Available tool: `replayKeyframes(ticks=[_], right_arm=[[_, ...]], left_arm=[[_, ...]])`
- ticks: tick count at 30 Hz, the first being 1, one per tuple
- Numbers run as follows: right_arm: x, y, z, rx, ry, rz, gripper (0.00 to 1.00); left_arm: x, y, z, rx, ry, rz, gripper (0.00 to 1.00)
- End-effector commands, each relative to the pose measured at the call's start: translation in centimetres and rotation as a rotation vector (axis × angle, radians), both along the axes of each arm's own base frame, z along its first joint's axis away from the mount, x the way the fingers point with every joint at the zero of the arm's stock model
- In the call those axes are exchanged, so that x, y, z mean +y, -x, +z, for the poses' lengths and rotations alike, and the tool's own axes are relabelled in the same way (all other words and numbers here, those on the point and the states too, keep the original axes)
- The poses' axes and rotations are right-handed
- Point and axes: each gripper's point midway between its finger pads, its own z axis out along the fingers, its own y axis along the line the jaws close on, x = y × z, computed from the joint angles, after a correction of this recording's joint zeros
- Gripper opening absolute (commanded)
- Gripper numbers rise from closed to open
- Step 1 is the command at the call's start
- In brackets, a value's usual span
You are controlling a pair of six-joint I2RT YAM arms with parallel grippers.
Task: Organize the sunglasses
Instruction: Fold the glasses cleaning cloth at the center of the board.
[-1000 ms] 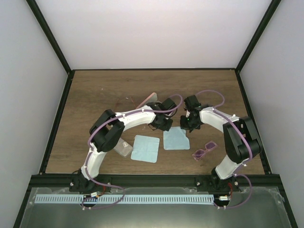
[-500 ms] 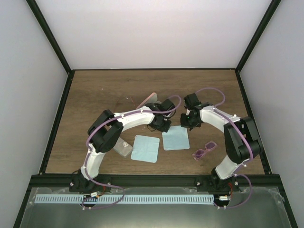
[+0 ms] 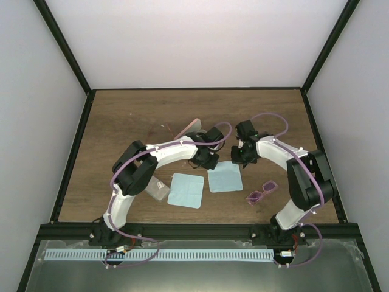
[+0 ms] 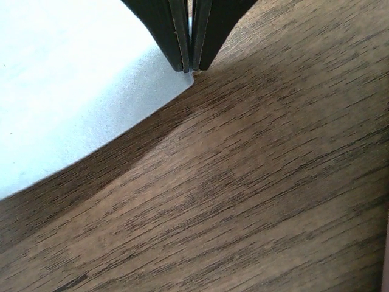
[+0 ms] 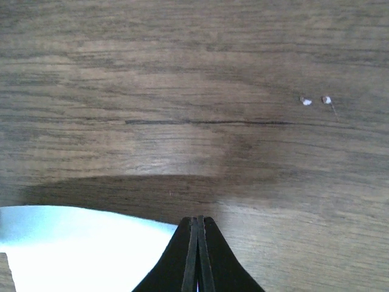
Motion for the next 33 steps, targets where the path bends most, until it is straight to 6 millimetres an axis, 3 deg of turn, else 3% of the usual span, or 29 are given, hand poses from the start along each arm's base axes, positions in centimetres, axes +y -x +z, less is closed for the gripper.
replayKeyframes(ticks=[1, 33], right_arm=[[0.5, 0.3, 1.0, -0.032, -0.018, 0.024, 0.01], [0.7, 2.2, 1.4, -0.024, -0.068, 0.048, 0.01]], left_arm=[[-0.7, 0.0, 2.2, -0.020, 0.050, -0.003, 0.04], [-0.1, 2.1, 3.0, 0.016, 0.069, -0.014, 0.04]])
